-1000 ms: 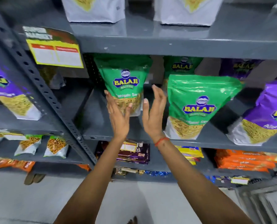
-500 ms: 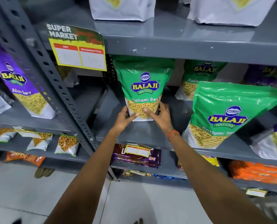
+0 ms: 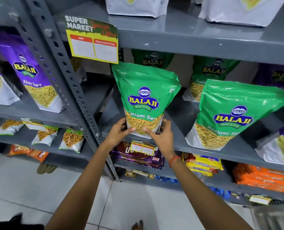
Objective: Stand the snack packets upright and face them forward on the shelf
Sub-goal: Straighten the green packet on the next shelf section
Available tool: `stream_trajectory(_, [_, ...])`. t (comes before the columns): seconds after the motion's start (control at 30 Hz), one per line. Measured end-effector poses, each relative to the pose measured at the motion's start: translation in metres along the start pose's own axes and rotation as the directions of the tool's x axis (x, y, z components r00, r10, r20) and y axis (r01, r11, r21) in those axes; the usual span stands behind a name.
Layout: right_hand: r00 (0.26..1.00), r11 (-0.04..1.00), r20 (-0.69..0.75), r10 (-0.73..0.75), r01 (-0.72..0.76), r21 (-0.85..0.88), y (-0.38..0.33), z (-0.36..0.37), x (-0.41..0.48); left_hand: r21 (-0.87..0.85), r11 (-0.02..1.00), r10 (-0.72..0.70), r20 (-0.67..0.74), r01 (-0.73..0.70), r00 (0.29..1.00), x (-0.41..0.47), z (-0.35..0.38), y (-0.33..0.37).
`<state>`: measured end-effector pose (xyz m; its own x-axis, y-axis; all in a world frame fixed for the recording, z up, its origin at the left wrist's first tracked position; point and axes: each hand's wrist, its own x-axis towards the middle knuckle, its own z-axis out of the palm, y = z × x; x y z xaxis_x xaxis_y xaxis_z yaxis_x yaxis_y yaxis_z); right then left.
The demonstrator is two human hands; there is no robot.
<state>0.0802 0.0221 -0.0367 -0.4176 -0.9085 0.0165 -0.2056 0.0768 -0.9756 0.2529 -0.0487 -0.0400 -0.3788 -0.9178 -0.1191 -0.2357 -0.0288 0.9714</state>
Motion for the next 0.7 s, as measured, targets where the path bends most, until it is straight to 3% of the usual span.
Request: stream_trajectory(0.7, [0.995,1.000,0.100,-0.004,0.004,0.006,-0.009,-0.009,-0.008,0.051,0.998,-0.036,-0.018,0.037,0.999,-0.026,0.009,0.016])
